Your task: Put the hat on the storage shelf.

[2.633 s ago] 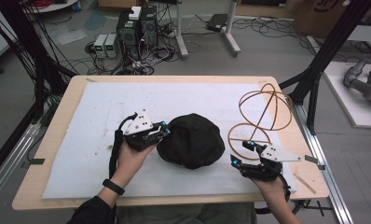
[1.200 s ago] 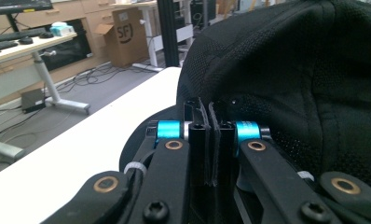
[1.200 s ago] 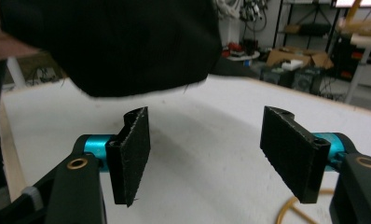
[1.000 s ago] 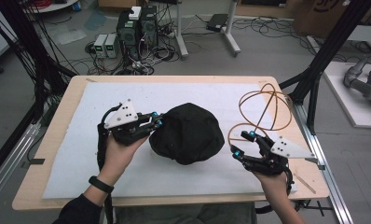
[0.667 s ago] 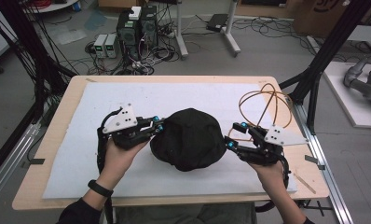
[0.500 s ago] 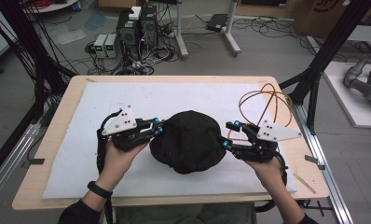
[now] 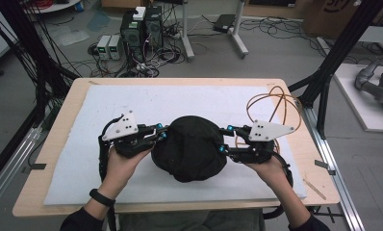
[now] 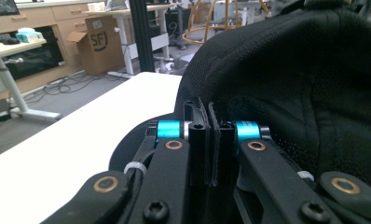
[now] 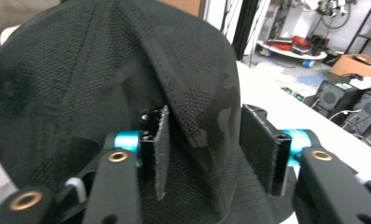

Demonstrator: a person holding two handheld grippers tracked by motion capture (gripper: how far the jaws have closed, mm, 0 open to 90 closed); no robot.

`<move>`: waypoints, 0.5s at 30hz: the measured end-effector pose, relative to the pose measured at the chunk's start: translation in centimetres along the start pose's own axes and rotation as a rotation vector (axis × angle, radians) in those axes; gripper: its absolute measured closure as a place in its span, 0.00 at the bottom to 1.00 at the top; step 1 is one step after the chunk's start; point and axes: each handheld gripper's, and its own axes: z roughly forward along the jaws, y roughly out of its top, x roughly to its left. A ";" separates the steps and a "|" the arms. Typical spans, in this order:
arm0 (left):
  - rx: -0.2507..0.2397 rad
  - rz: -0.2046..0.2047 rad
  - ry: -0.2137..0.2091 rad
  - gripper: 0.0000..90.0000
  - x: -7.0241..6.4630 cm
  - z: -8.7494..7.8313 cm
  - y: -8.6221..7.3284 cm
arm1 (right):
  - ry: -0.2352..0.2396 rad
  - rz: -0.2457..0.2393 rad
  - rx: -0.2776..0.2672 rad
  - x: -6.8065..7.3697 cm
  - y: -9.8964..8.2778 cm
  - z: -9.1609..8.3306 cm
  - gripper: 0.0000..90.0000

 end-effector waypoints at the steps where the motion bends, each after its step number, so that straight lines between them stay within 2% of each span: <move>1: 0.003 -0.001 0.001 0.98 0.0 0.0 -0.1 | 0.004 -0.006 0.009 0.0 0.0 0.1 0.65; 2: 0.001 -0.006 -0.001 0.98 0.0 0.1 -0.2 | 0.003 -0.012 0.017 0.1 0.0 0.1 0.70; 8: 0.001 -0.010 -0.018 0.98 -0.2 0.4 -0.4 | -0.020 -0.042 0.051 0.1 -0.1 0.1 0.79; 10: -0.001 -0.008 -0.022 0.98 -0.2 0.5 -0.4 | -0.029 -0.053 0.060 0.2 -0.1 0.1 0.79; 11: -0.004 -0.007 -0.029 0.98 -0.2 0.5 -0.4 | -0.031 -0.060 0.062 0.1 -0.1 0.1 0.76; 13: -0.004 -0.001 -0.028 0.98 -0.3 0.5 -0.4 | -0.031 -0.047 0.061 0.1 -0.1 0.2 0.72; 15: 0.005 0.002 -0.025 0.98 -0.3 0.6 -0.4 | -0.034 -0.072 0.072 0.2 -0.1 0.3 0.79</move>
